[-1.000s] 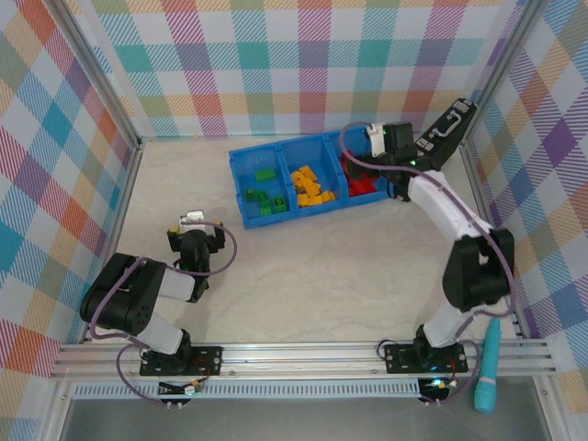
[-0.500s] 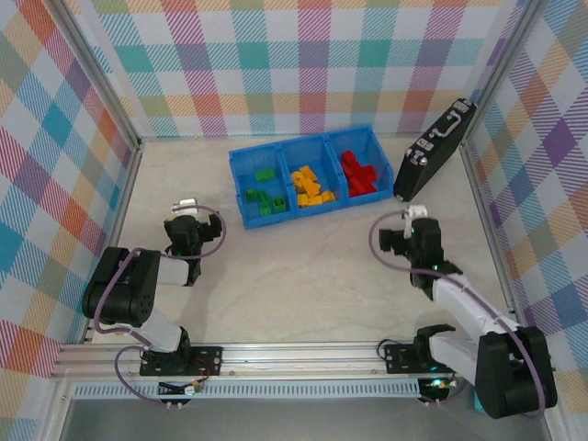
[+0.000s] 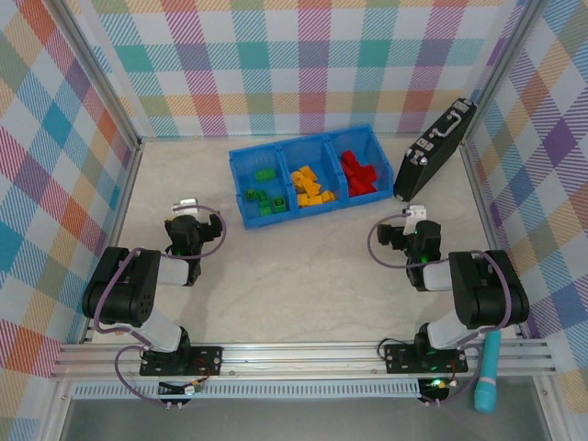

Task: Sort the legos into containers by color
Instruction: Reset both arms

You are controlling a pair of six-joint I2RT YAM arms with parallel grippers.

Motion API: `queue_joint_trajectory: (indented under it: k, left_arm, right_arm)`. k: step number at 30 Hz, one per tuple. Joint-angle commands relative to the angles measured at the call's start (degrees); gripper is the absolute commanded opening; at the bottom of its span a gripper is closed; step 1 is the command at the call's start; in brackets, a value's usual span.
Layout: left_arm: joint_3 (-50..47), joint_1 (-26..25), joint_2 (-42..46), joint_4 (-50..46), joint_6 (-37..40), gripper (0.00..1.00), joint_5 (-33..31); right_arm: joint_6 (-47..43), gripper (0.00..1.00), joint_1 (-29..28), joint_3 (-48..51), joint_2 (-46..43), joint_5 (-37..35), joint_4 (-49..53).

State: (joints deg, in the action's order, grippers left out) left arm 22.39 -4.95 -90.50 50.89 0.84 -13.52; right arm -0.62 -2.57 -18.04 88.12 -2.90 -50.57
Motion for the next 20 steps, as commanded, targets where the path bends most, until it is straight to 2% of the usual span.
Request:
queue_joint_trajectory:
  k: [1,3,20]
  left_arm:
    - [0.6,0.0,-0.1,-0.3,-0.4,1.0,0.8]
    - [0.5,0.0,-0.1,-0.4,-0.5,1.0,0.8]
    - [0.9,0.1,-0.3,-0.9,-0.6,1.0,1.0]
  right_arm:
    - [0.6,0.99,0.5,-5.5,-0.3,1.2,3.7]
    - [1.4,0.99,1.9,-6.0,0.1,2.7,3.5]
    - [0.8,0.99,1.9,-6.3,0.2,4.1,4.3]
